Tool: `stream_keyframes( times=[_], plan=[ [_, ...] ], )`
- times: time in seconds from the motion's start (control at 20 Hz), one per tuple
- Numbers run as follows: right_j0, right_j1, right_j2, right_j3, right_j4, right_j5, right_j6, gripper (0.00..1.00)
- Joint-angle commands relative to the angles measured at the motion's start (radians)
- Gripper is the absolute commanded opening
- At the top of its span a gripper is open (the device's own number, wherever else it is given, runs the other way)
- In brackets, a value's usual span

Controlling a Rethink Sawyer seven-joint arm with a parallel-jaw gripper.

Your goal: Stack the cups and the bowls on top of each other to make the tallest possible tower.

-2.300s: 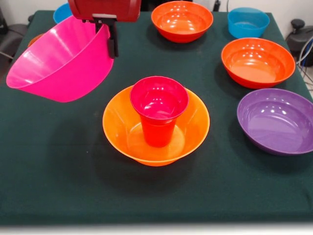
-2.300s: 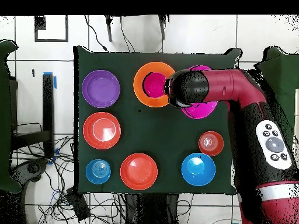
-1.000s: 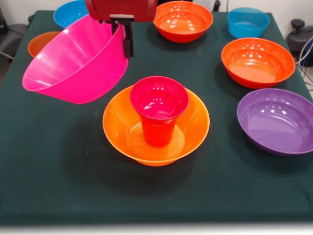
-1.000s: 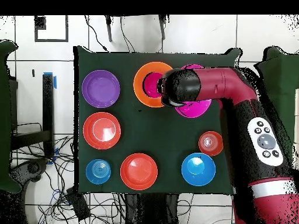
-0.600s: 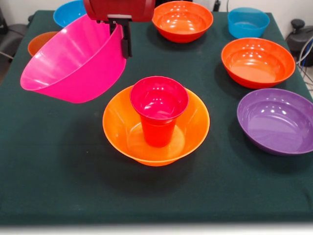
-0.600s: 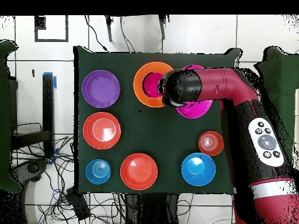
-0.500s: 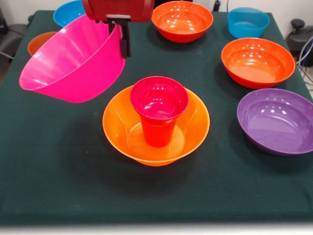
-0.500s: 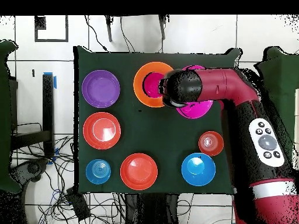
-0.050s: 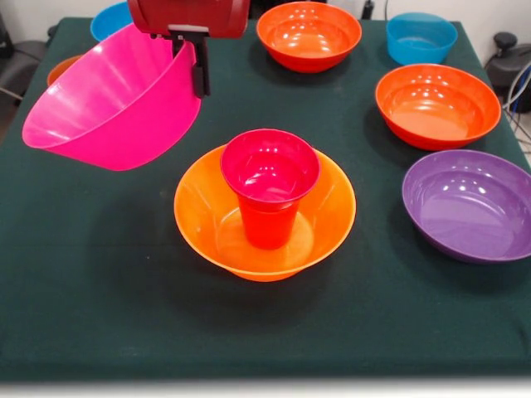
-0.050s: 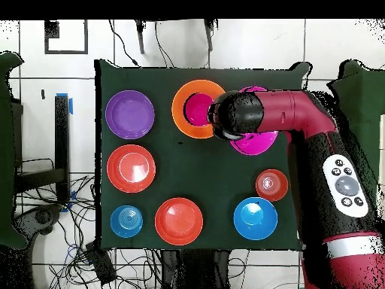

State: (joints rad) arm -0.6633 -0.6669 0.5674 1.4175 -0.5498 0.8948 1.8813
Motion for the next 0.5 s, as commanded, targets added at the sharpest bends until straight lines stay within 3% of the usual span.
stream_keyframes(
  times=[0.05,0.5],
  plan=[
    [0.028,0.020,-0.035,0.055,-0.008,0.028,-0.045,0.00],
    [0.027,0.025,-0.038,0.045,-0.017,0.028,-0.054,0.00]
  ],
)
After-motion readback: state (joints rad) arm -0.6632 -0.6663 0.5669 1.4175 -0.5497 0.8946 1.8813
